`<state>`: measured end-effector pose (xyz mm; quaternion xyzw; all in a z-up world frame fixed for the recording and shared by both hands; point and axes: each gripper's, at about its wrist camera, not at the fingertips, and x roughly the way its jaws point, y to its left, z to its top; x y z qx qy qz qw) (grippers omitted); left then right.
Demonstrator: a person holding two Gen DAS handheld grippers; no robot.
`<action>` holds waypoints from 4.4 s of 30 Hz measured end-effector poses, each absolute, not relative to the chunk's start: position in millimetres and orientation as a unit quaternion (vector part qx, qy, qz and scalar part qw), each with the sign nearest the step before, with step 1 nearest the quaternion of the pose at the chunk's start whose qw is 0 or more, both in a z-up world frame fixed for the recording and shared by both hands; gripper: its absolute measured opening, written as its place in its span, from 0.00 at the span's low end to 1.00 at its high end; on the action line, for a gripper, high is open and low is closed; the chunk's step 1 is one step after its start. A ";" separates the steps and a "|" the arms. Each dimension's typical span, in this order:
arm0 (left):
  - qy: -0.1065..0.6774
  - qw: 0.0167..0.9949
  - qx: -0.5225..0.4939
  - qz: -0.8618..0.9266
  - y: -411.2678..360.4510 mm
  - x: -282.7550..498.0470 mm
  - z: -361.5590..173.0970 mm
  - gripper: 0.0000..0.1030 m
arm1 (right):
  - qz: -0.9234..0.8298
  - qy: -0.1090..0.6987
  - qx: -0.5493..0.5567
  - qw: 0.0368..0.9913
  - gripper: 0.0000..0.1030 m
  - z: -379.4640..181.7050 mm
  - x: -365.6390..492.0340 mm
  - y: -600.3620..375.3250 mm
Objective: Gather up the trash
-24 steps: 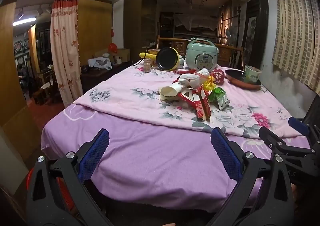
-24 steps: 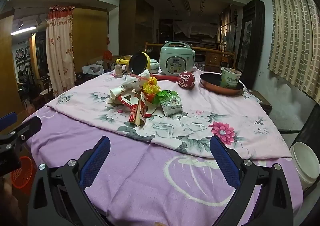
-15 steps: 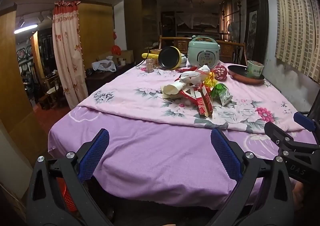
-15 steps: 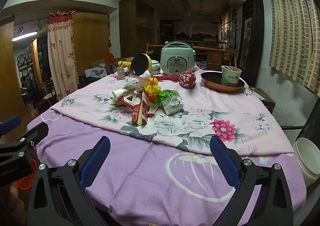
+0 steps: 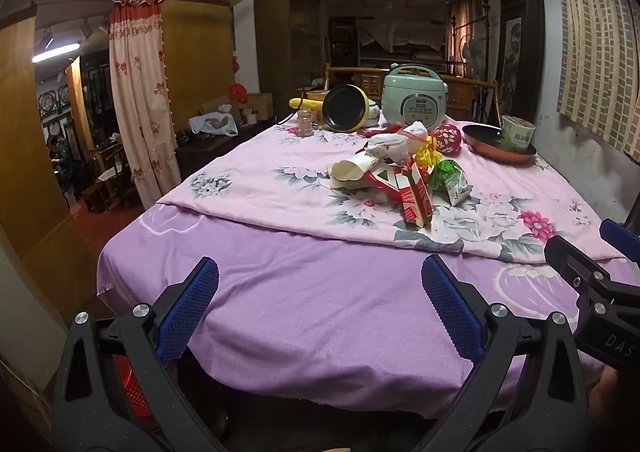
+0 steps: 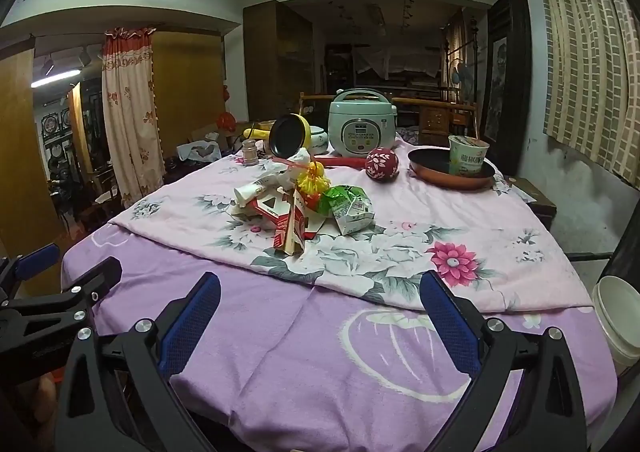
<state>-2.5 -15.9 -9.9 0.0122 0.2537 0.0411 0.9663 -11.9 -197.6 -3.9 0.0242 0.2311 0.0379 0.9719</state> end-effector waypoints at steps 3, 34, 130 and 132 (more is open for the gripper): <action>0.251 0.967 0.009 0.045 -13.1 -3.8 -9.3 0.95 | 0.038 0.229 0.022 0.972 0.95 -2.8 -13.3 -196.0; 0.240 0.969 0.013 0.062 -5.4 -12.9 -9.6 0.95 | 0.043 0.225 0.021 0.973 0.95 -1.0 -16.9 -188.9; 0.340 0.940 -0.012 0.005 44.7 113.9 -46.9 0.95 | 0.053 0.362 0.049 0.929 0.95 -1.8 146.4 -251.3; 0.350 0.937 -0.009 -0.003 41.0 134.4 -44.9 0.95 | 0.049 0.367 0.048 0.928 0.95 -0.1 168.3 -253.2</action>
